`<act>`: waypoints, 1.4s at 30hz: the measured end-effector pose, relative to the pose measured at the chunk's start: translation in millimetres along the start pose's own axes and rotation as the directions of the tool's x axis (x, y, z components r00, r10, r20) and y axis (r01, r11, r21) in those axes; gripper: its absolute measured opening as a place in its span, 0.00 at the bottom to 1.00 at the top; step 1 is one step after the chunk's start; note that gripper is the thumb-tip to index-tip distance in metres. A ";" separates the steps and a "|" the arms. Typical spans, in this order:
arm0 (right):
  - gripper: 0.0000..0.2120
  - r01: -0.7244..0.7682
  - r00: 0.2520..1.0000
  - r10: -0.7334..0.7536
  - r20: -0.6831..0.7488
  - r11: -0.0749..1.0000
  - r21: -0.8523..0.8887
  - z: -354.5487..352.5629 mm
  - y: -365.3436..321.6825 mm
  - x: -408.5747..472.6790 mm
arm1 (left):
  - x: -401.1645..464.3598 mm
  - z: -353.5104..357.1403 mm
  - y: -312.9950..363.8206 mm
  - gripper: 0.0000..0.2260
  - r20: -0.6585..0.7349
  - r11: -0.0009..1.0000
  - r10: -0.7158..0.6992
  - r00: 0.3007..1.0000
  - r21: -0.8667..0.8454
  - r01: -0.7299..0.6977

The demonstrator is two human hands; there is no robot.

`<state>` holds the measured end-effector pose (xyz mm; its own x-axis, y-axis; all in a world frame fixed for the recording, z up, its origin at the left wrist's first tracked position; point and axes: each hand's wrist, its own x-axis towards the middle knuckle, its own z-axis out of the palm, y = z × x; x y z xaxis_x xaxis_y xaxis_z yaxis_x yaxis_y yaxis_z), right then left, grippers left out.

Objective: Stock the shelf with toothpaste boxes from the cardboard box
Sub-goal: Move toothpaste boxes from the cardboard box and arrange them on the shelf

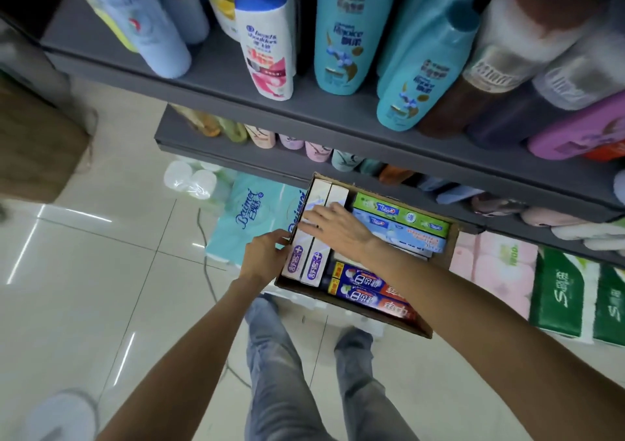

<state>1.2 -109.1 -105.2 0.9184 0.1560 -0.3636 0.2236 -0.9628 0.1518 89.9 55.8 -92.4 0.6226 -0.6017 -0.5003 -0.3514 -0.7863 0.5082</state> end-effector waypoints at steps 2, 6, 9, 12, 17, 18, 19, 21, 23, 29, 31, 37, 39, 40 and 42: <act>0.27 0.059 0.998 -0.057 0.019 0.994 -0.093 -0.3 -1.3 3.2 | 0.0 -0.5 -0.8 0.09 0.002 1.000 -0.004 1.000 -0.021 0.004; 0.24 0.145 0.989 -0.144 0.021 0.952 -0.268 1.2 2.6 -0.1 | -0.2 -0.8 -1.1 0.10 0.013 0.999 -0.001 1.000 -0.032 0.002; 0.16 0.145 0.988 -0.152 -0.006 0.951 -0.274 5.9 9.5 3.0 | -5.0 -2.6 0.3 0.14 0.041 0.999 0.051 0.998 0.006 -0.051; 0.17 0.129 0.988 -0.147 -0.051 0.959 -0.252 0.8 13.9 -5.1 | -16.6 -12.3 5.9 0.18 -0.033 0.994 0.111 0.993 -0.021 -0.112; 0.23 0.056 0.939 -0.098 -0.330 0.989 -0.136 -52.8 25.9 -52.0 | -51.3 -43.3 30.0 0.22 -0.045 0.948 0.161 0.986 -0.269 -0.168; 0.26 0.023 0.938 -0.044 -0.344 0.998 -0.065 -68.6 28.5 -65.7 | -58.8 -49.1 37.6 0.22 0.004 0.931 0.169 0.986 -0.329 -0.159; 0.29 -0.007 0.935 0.007 -0.354 1.000 0.002 -83.1 30.9 -80.6 | -65.7 -55.5 47.6 0.22 0.076 0.908 0.176 0.982 -0.398 -0.132; 0.33 -0.064 0.918 0.117 -0.379 0.987 0.149 -106.6 34.6 -111.3 | -76.9 -69.9 73.5 0.21 0.220 0.858 0.198 0.955 -0.510 -0.061; 0.35 -0.096 0.905 0.209 -0.370 0.949 0.299 -122.7 37.7 -142.3 | -84.3 -83.6 99.7 0.18 0.315 0.826 0.228 0.921 -0.563 -0.011; 0.19 -0.054 0.851 0.304 -0.428 0.861 0.505 -136.5 46.7 -209.1 | -99.7 -102.8 143.8 0.11 0.377 0.789 0.275 0.884 -0.614 0.017; 0.17 -0.066 0.833 0.318 -0.453 0.869 0.490 -141.8 48.0 -220.4 | -104.1 -104.0 153.2 0.11 0.375 0.781 0.298 0.878 -0.625 0.001; 0.18 -0.242 0.696 0.535 -0.479 0.803 0.545 -171.4 54.3 -253.6 | -105.5 -130.6 176.5 0.14 0.188 0.796 0.321 0.928 -0.585 -0.156; 0.19 -0.275 0.626 0.600 -0.498 0.767 0.579 -184.3 60.8 -266.0 | -103.9 -155.0 180.3 0.17 0.089 0.822 0.350 0.933 -0.506 -0.260; 0.20 -0.287 0.597 0.623 -0.505 0.754 0.591 -191.4 64.7 -271.3 | -104.7 -169.3 182.7 0.21 0.053 0.827 0.391 0.919 -0.459 -0.326; 0.21 -0.282 0.550 0.654 -0.520 0.731 0.622 -209.6 73.0 -280.2 | -108.0 -196.8 188.4 0.28 -0.002 0.805 0.476 0.879 -0.401 -0.437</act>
<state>-171.4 -176.9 200.3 0.8206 -0.4295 0.3770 -0.2983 -0.8846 -0.3585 94.0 0.4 195.3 0.3811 -0.9034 -0.1966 -0.2743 -0.3136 0.9091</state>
